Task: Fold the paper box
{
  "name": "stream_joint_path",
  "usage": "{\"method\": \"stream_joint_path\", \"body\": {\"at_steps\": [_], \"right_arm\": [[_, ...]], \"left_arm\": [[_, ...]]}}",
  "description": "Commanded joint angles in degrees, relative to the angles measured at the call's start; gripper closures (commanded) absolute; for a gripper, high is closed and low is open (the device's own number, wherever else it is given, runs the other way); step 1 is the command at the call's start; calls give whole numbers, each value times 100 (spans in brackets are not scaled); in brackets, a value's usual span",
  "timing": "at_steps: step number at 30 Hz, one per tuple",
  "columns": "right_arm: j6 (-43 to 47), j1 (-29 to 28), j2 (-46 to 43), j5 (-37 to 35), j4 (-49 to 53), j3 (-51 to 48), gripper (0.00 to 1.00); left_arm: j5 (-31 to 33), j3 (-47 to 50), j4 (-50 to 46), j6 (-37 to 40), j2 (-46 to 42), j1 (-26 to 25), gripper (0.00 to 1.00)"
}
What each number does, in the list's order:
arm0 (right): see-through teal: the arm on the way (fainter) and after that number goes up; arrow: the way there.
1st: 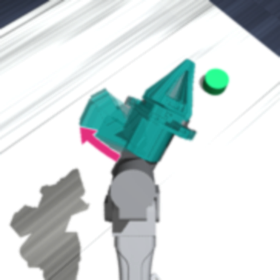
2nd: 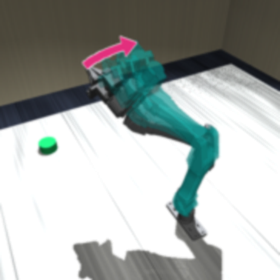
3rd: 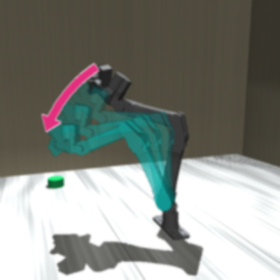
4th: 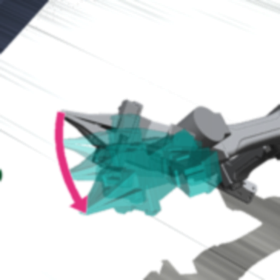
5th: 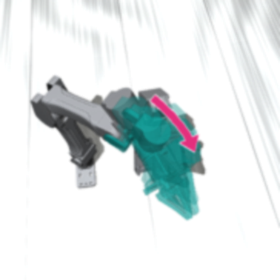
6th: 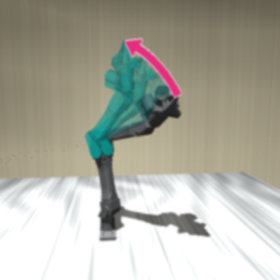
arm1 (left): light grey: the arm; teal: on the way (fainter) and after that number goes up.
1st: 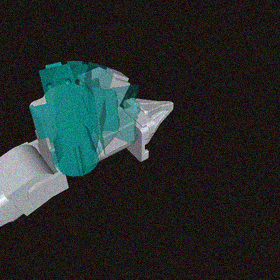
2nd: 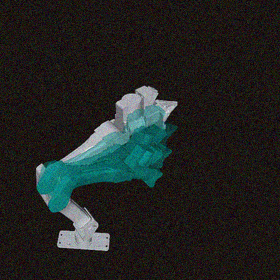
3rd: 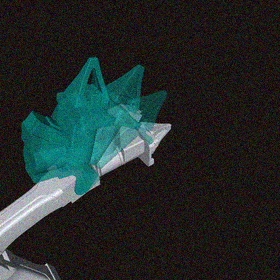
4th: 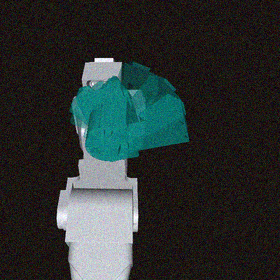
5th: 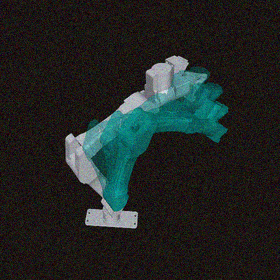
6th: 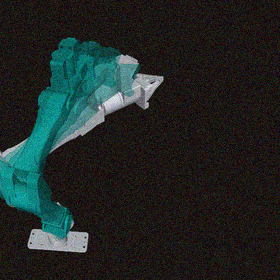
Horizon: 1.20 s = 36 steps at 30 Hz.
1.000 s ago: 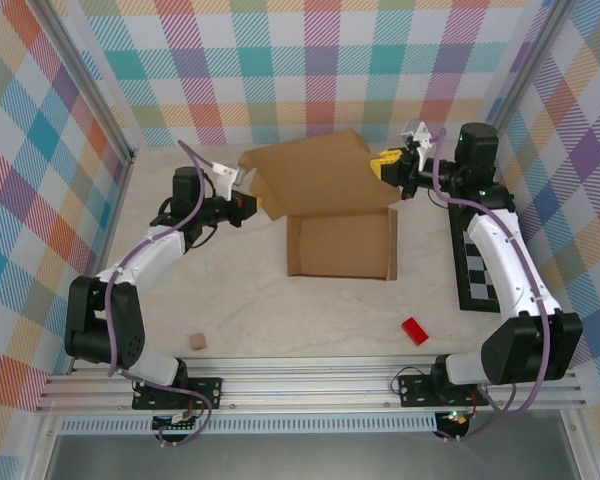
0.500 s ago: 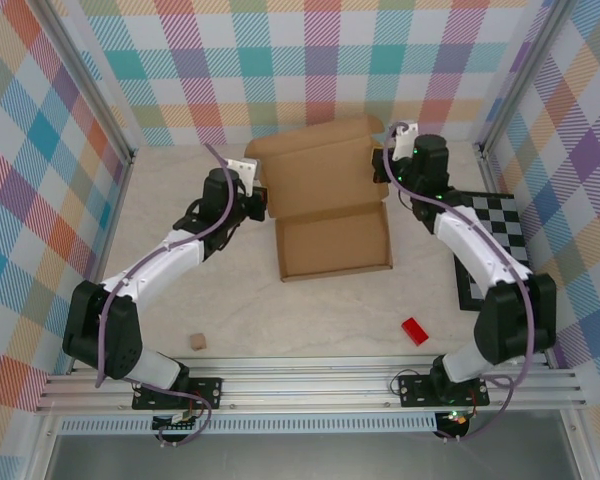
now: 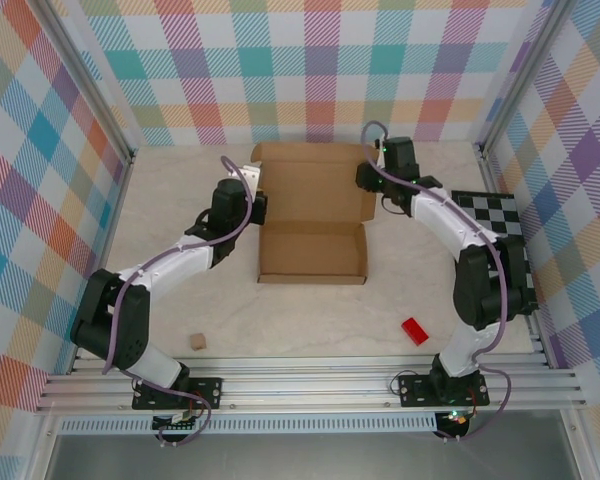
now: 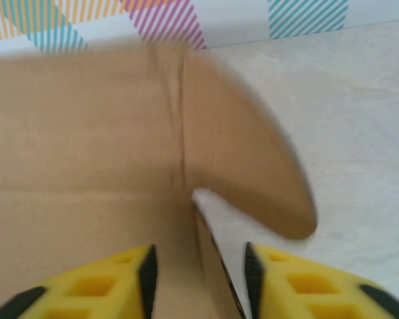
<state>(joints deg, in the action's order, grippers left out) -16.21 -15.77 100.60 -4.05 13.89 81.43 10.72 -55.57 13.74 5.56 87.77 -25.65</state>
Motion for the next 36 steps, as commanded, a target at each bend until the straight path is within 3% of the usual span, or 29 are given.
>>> {"method": "stream_joint_path", "body": {"at_steps": [1, 3, 5, 6, 8, 9, 12, 16, 19, 25, 31, 36], "right_arm": [[-346, 406, 134, -62, 1643, 714, 49], [-337, 612, 305, -58, 2513, 1330, 52], [-56, 663, 215, -213, 2721, 1433, 57], [118, 659, 45, -159, 2558, 1255, 55], [490, 685, -464, 219, 1920, 651, 40], [687, 717, -717, 606, 1515, 299, 34], [1614, 900, -1121, 2267, 717, -338, 35], [2399, 1132, -845, 3135, 625, -405, 39], [2602, 1208, -383, 3543, 1061, -2, 43], [2818, 1219, -65, 3441, 1193, 261, 44], [3045, 1217, 163, 3696, 1621, 576, 60], [2734, 1171, 145, 3703, 1555, 497, 77]], "left_arm": [[20, 261, 485, 535, -48, -65, 100], [-96, 442, 696, 668, -113, -61, 100], [-138, 544, 828, 700, -152, -54, 100], [-161, 540, 825, 704, -150, -54, 100], [-197, 555, 833, 731, -167, -54, 100], [-212, 566, 862, 759, -196, -54, 100], [-355, 617, 872, 851, -259, -25, 100], [-460, 625, 824, 924, -302, -19, 100], [-565, 625, 806, 938, -348, -16, 100], [-623, 617, 771, 964, -368, -10, 100], [-624, 609, 744, 986, -369, -9, 100], [-597, 565, 787, 836, -382, -11, 100]]}}
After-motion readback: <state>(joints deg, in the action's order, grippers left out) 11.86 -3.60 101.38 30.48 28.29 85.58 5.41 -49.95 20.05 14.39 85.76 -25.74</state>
